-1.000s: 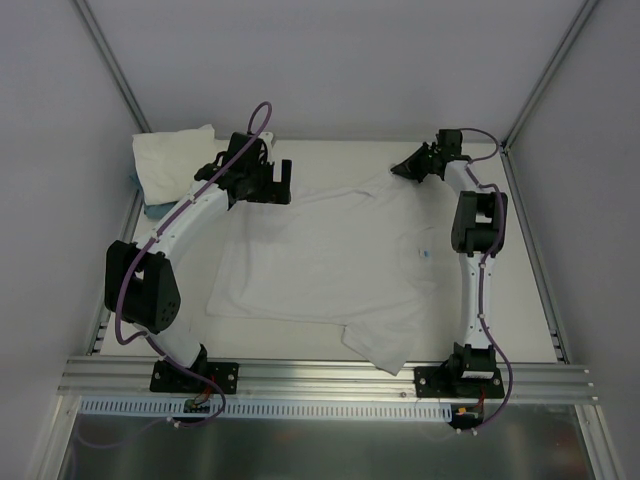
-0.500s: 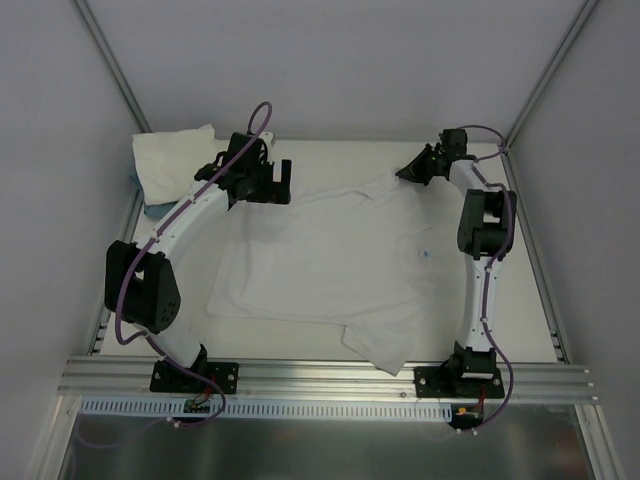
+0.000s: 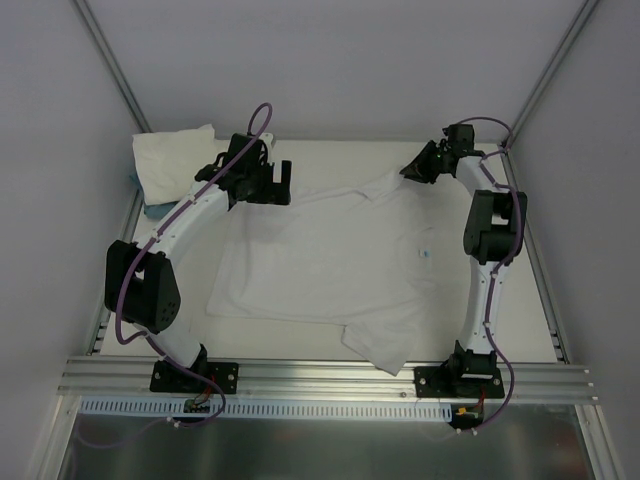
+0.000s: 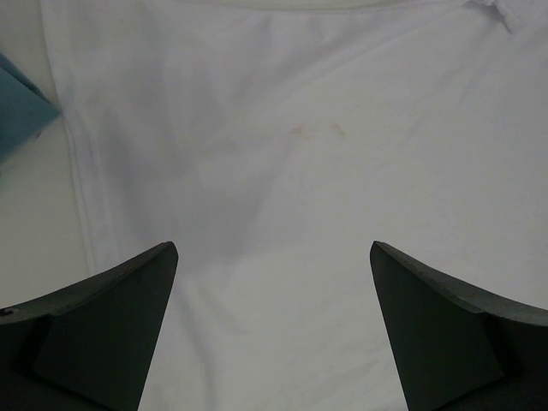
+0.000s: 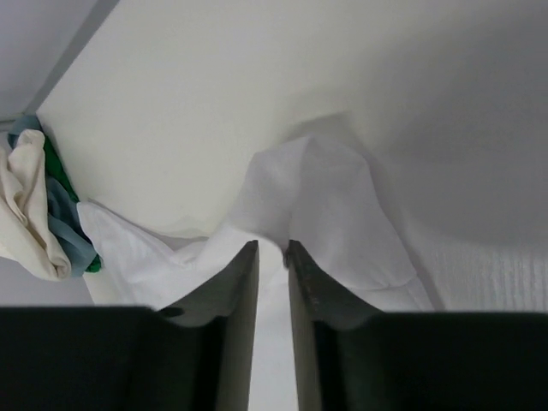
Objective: Fold and stack the t-shirts
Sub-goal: Grap the side of the flattened tshirt furthest away from the robot with both arms
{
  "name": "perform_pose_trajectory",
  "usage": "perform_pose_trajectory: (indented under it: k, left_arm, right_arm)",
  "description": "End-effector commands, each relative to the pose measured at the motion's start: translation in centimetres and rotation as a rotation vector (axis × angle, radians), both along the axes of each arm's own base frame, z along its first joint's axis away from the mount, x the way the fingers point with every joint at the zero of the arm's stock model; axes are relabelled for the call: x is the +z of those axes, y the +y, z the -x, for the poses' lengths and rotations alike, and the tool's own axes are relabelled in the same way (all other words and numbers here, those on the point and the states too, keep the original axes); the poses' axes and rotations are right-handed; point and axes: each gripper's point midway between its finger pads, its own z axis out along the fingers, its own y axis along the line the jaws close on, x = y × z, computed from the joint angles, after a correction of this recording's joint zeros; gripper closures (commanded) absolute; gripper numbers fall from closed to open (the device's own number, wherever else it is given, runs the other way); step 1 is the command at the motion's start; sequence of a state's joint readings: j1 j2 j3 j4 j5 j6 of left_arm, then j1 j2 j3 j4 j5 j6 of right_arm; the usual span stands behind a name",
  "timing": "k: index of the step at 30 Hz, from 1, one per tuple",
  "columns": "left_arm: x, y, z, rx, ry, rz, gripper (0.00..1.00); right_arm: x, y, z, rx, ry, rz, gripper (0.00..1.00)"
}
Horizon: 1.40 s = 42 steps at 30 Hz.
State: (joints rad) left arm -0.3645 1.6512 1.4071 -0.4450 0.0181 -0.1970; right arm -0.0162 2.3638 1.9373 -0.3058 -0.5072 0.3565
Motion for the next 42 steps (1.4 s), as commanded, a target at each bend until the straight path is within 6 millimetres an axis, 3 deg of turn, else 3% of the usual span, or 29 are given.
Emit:
perform_pose_trajectory:
  k: [1, 3, 6, 11, 16, 26, 42]
  left_arm:
    - [1.4, 0.2, -0.3, 0.008, -0.042, 0.020, 0.01]
    - [1.3, 0.2, -0.2, 0.008, -0.038, 0.021, 0.01]
    - [1.2, 0.2, -0.2, 0.008, -0.035, 0.020, 0.01]
    - [1.2, 0.3, -0.1, 0.008, -0.034, 0.015, 0.01]
    - [1.2, 0.4, -0.2, 0.008, -0.033, 0.010, 0.01]
    - [1.1, 0.1, -0.5, 0.005, -0.027, 0.013, 0.01]
    - [1.0, 0.2, -0.5, 0.007, -0.020, 0.006, 0.01]
  right_arm:
    - [2.3, -0.6, 0.5, 0.019, -0.029, 0.040, 0.72]
    - [1.9, -0.8, 0.4, 0.019, -0.026, 0.043, 0.69]
    - [1.6, -0.8, -0.2, 0.010, -0.022, 0.037, 0.56]
    - [1.2, -0.8, -1.7, -0.008, -0.030, 0.023, 0.53]
    - [1.4, -1.1, -2.9, -0.021, -0.038, 0.029, 0.43]
    - [1.5, -4.6, -2.8, -0.074, -0.034, 0.068, 0.43]
    - [0.0, -3.6, -3.7, -0.076, -0.022, 0.021, 0.46]
